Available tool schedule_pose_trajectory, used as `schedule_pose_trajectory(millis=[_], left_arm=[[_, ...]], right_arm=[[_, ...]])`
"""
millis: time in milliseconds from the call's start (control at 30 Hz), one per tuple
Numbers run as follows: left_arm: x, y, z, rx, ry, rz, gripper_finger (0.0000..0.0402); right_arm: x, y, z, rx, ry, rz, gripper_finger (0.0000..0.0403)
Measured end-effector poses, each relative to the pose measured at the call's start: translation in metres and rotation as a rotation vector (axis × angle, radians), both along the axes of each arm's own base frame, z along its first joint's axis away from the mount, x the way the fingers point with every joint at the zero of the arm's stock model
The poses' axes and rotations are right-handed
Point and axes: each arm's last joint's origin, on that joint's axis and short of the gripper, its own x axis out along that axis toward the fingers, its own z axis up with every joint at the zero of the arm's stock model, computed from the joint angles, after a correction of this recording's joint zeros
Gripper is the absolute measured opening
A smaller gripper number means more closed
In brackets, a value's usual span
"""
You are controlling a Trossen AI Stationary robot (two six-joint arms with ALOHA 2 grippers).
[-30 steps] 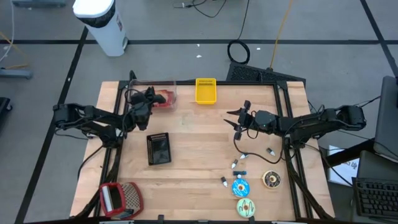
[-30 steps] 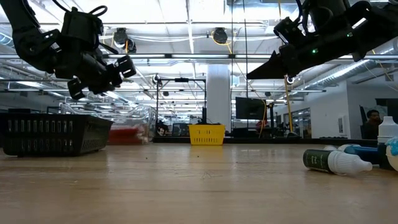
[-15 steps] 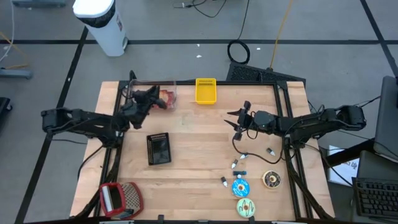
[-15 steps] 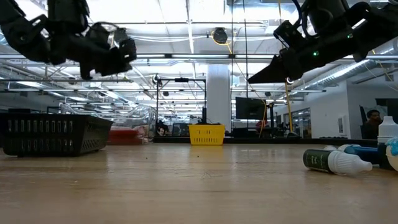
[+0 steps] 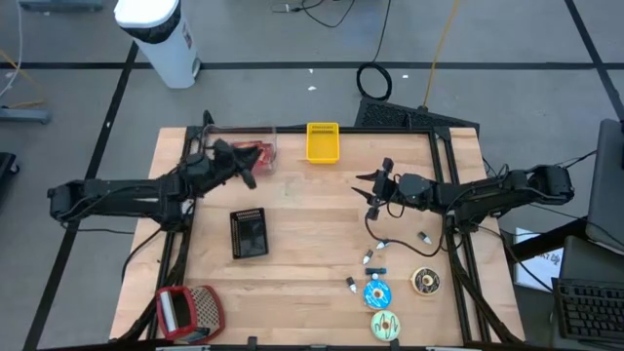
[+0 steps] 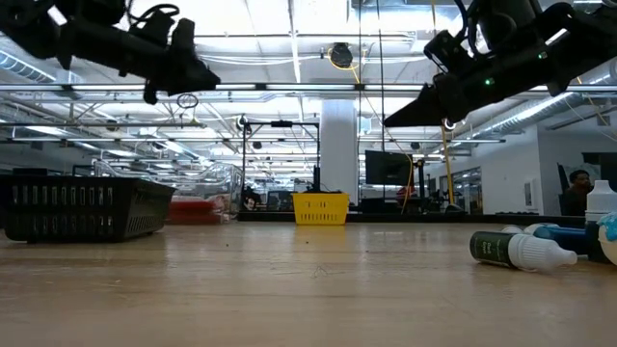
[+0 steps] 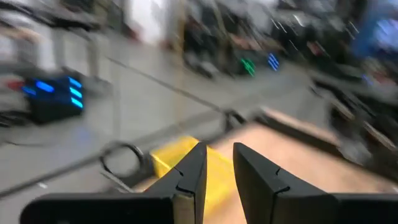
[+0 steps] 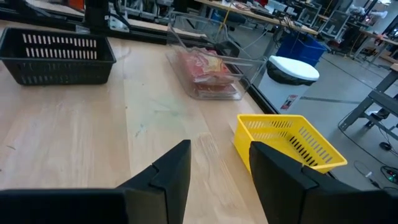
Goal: Pick & Place Food Item
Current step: Put the green food coloring bottle into the yellow bin
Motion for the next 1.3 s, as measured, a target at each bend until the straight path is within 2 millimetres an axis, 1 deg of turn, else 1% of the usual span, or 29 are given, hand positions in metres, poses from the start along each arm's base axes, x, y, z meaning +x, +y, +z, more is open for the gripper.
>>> schedule_pose_trajectory(millis=[167,267,333,433,533,700,767,867,1000,1100,1200,1300], left_arm=[[0.005,-0.006,0.012,-0.103,0.18,-0.243,0.0079],[0.005,-0.007,0.022,-0.114,0.264,-0.284,0.0078],[0.002,-0.008,0.028,-0.102,0.278,-0.289,0.0079],[-0.003,-0.01,0.036,-0.059,0.241,-0.325,0.0079],[-0.012,-0.014,0.036,-0.034,0.219,-0.364,0.0079],[-0.034,-0.019,0.027,-0.042,0.157,-0.337,0.0078],[-0.042,-0.022,0.021,-0.055,0.129,-0.336,0.0079],[-0.051,-0.025,0.014,-0.082,0.083,-0.342,0.0078],[-0.057,-0.028,0.006,-0.105,0.054,-0.364,0.0079],[-0.059,-0.032,0.0,-0.092,0.052,-0.426,0.0078],[-0.06,-0.035,-0.01,-0.093,0.066,-0.475,0.0078],[-0.062,-0.036,-0.021,-0.103,0.075,-0.481,0.0078]], right_arm=[[-0.002,0.0,0.003,0.028,-0.025,-0.004,0.0153],[-0.006,0.001,0.01,0.051,-0.062,-0.007,0.0154],[-0.012,0.001,0.016,0.064,-0.082,-0.009,0.0152],[-0.022,0.002,0.025,0.07,-0.092,-0.01,0.0151],[-0.035,0.003,0.032,0.076,-0.09,-0.011,0.0152],[-0.058,0.006,0.045,0.086,-0.132,-0.012,0.0151],[-0.066,0.006,0.05,0.091,-0.175,-0.011,0.015],[-0.078,0.007,0.05,0.106,-0.244,-0.011,0.0149],[-0.091,0.01,0.045,0.127,-0.349,0.051,0.015],[-0.1,0.012,0.043,0.116,-0.412,0.08,0.0149],[-0.107,0.012,0.043,0.111,-0.451,0.079,0.0146],[-0.11,0.013,0.042,0.122,-0.444,0.081,0.0147]])
